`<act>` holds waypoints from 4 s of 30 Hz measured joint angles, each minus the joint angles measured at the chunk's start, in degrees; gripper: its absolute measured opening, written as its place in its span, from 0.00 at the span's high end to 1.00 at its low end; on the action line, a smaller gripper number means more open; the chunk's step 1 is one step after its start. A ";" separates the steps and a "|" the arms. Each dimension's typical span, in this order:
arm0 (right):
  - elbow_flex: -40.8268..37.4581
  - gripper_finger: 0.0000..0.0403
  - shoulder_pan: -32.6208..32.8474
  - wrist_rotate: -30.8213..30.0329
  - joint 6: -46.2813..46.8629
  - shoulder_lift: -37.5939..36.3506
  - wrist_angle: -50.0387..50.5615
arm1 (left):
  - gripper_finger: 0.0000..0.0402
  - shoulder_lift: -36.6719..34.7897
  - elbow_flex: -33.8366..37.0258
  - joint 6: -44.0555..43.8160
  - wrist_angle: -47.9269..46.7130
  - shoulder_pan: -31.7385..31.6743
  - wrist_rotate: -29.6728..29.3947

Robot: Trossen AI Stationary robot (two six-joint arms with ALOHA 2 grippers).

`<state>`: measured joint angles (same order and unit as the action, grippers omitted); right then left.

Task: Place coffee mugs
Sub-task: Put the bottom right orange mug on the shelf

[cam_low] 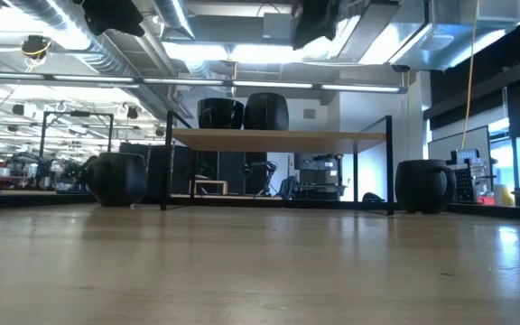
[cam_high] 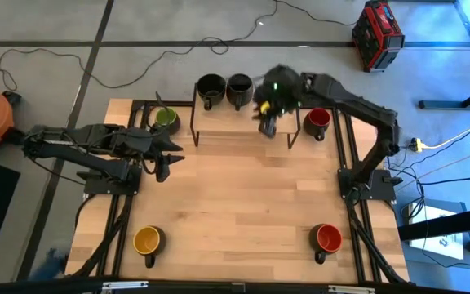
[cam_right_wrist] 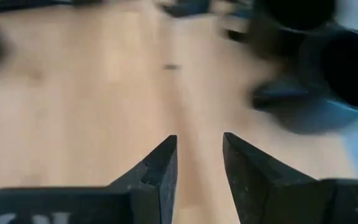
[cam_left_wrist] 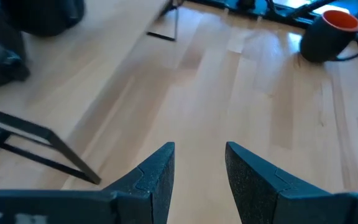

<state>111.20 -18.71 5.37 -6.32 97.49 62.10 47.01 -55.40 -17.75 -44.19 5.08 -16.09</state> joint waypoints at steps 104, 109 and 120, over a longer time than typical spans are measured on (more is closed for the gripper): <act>-63.12 0.73 80.20 -10.55 121.36 -23.74 -6.18 | 0.64 31.38 -24.92 -24.71 -20.86 17.82 3.53; -63.13 0.88 80.20 -11.84 120.43 -23.76 -6.00 | 0.64 31.38 -24.92 -23.72 -20.89 17.82 3.52; -58.12 0.98 77.15 -13.38 108.43 -23.70 -2.62 | 0.64 31.23 -24.92 -19.33 -21.34 17.82 3.59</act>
<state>53.08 58.44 -8.01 102.11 73.80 59.48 78.24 -80.31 -37.09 -65.53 22.90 -12.49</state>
